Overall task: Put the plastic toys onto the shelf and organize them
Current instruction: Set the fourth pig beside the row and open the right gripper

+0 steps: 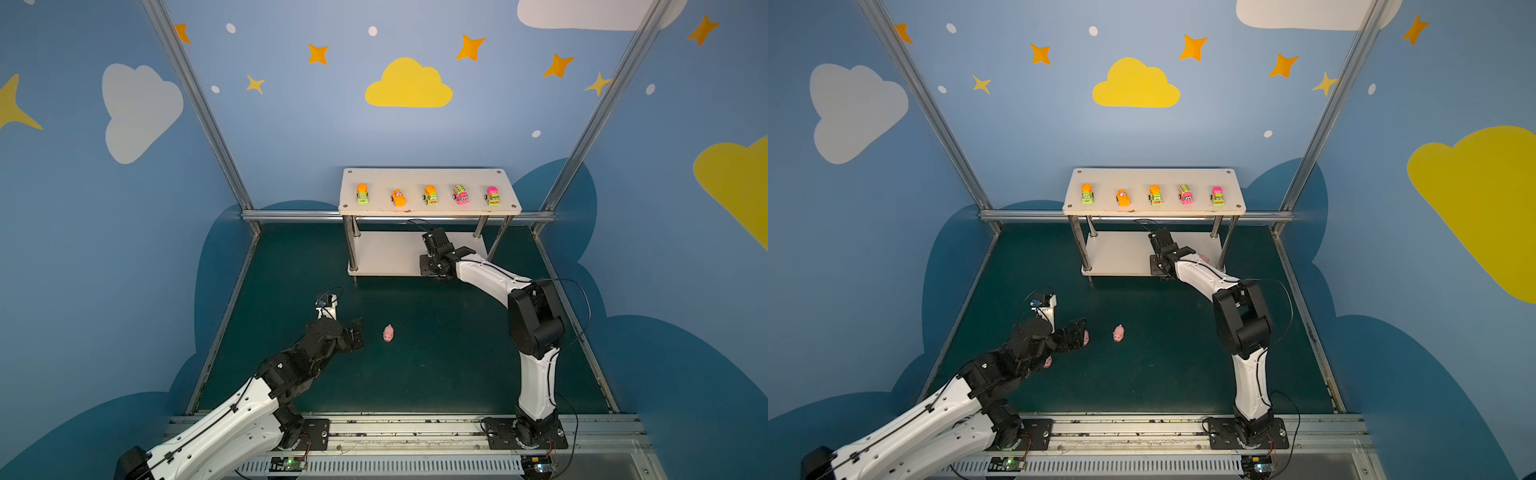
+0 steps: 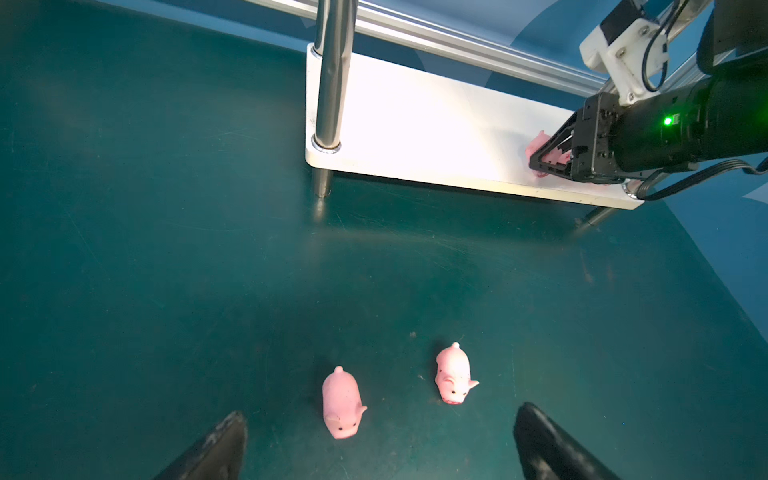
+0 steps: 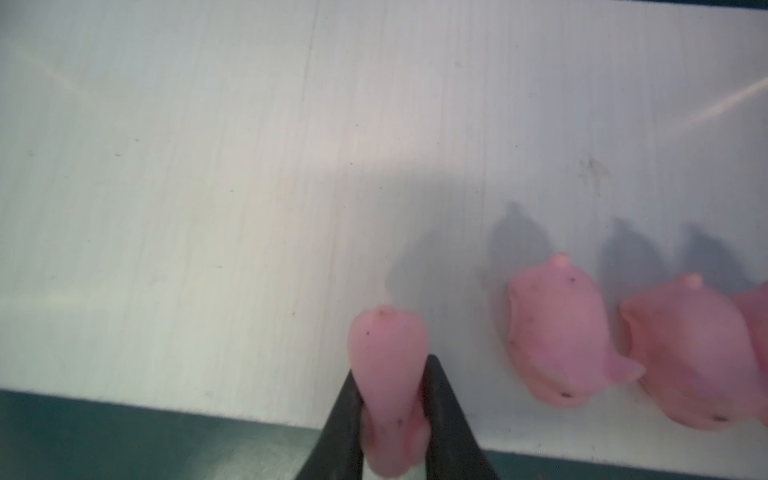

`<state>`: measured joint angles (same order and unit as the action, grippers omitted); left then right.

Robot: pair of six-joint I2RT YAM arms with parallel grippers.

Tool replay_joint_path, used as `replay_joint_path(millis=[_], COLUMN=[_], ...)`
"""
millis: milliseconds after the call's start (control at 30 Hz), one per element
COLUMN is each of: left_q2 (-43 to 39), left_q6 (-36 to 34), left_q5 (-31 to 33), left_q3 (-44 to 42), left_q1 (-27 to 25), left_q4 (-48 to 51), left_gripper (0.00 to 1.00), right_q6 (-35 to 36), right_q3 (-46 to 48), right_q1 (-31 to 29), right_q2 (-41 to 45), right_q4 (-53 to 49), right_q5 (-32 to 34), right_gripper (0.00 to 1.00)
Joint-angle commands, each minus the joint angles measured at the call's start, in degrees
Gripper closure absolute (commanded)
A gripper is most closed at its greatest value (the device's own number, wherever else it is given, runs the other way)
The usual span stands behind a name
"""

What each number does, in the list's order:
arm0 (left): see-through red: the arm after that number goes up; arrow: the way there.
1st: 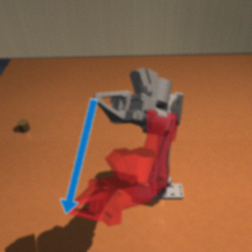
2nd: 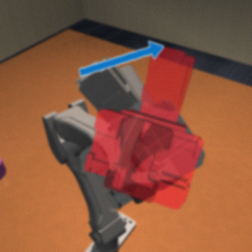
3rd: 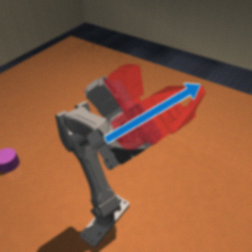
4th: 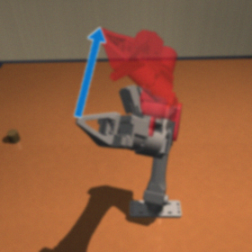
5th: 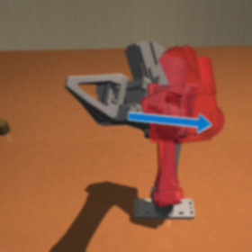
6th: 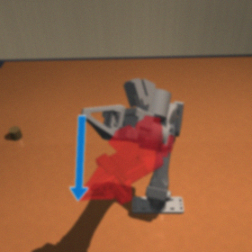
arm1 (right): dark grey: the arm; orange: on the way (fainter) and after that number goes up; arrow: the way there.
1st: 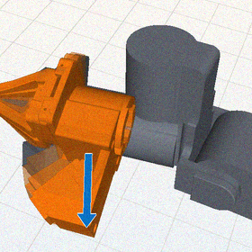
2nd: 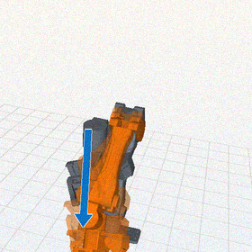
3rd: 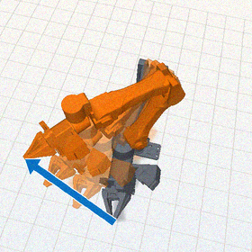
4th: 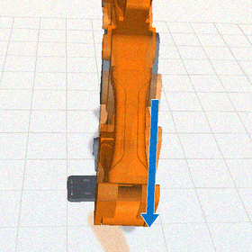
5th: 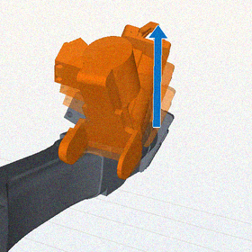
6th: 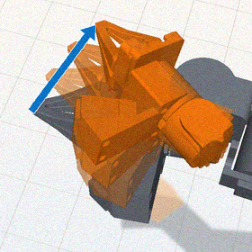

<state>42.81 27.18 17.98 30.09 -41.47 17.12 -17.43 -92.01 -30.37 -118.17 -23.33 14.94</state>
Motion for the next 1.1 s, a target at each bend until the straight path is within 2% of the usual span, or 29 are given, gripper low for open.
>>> replay_joint_path(millis=[0, 433, 1067], left_q2=[1.0, 2.9, -0.6], left_q6=[-0.7, -0.7, 0.4], left_q5=[-1.1, -2.8, -3.3], left_q3=[-0.6, -0.1, -0.2], left_q1=[0.9, 2.2, 2.2], left_q4=[-1.9, -3.2, -1.2], left_gripper=[0.0, 0.0, 0.0], right_q6=[1.4, 1.5, 2.0], right_q3=[-2.0, -1.2, -1.1], right_q1=[0.9, 2.1, 1.9], right_q2=[-1.4, -1.1, 2.8], right_q4=[-2.1, -2.2, -2.9], right_q5=[-0.6, -0.3, -1.4], right_gripper=[0.78, 0.77, 0.6])
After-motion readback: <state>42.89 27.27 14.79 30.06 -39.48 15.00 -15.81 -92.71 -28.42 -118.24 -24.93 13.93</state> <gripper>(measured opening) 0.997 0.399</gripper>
